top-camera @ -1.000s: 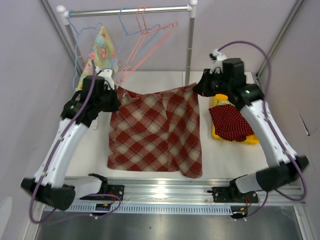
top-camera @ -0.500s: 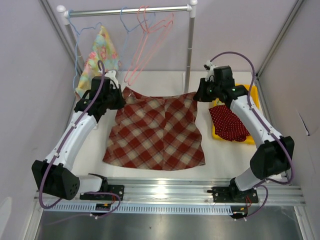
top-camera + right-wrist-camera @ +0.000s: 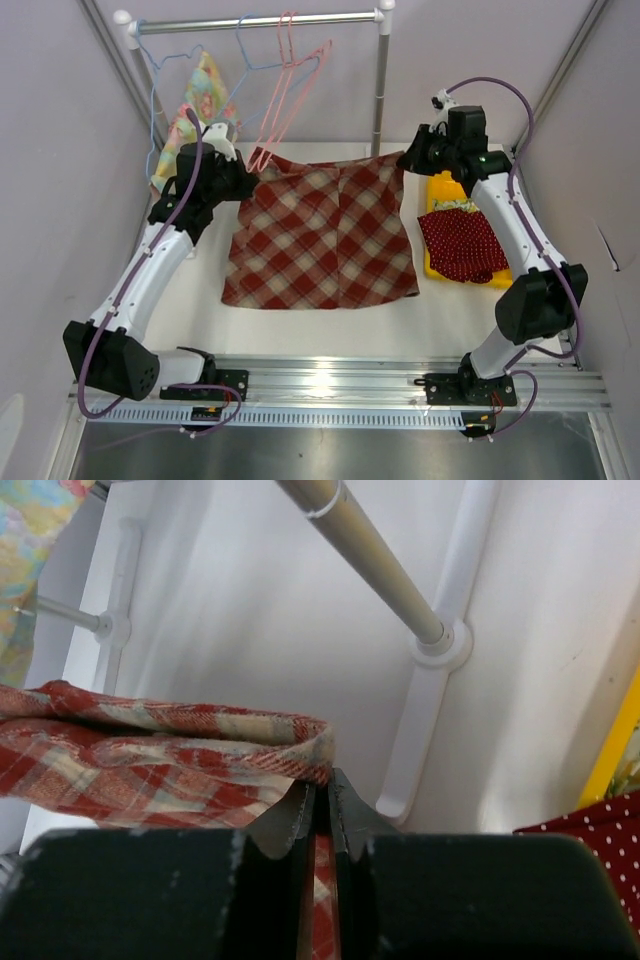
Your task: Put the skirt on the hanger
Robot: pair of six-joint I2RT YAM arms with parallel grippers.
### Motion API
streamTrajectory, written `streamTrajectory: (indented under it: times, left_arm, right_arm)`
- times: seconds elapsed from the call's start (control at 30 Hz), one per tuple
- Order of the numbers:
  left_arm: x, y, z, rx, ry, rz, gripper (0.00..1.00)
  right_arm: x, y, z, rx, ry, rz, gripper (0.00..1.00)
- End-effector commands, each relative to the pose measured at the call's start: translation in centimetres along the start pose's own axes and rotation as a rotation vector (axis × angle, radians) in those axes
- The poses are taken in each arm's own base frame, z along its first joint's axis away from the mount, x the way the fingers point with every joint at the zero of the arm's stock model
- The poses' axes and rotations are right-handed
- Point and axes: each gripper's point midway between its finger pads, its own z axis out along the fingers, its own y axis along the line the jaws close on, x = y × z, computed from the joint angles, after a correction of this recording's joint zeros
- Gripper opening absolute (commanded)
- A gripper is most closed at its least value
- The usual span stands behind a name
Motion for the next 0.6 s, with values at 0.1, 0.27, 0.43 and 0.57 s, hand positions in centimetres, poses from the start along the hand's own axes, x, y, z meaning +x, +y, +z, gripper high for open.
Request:
streamTrajectory:
  times: [0.1, 0.27, 0.43, 0.57]
  left_arm:
    - [-0.7, 0.5, 1.1, 0.007, -0.073, -0.034, 0.00]
    - [3.3, 1.2, 1.7, 0.010, -0.029, -0.096, 0.00]
    - [4.9, 1.1, 0.7, 0.043, -0.068, -0.133, 0.00]
    - [7.0, 0.9, -0.3, 0.082, -0.087, -0.168, 0.00]
  right_arm:
    - [-1.2, 1.0, 0.3, -0.019, -0.046, -0.007, 0.09]
    - [1.4, 1.7, -1.0, -0.038, -0.037, 0.008, 0.09]
    - [4.9, 2.2, -2.8, -0.028, -0.032, 0.014, 0.09]
    - [8.1, 1.9, -3.7, -0.018, -0.007, 0.036, 0.11]
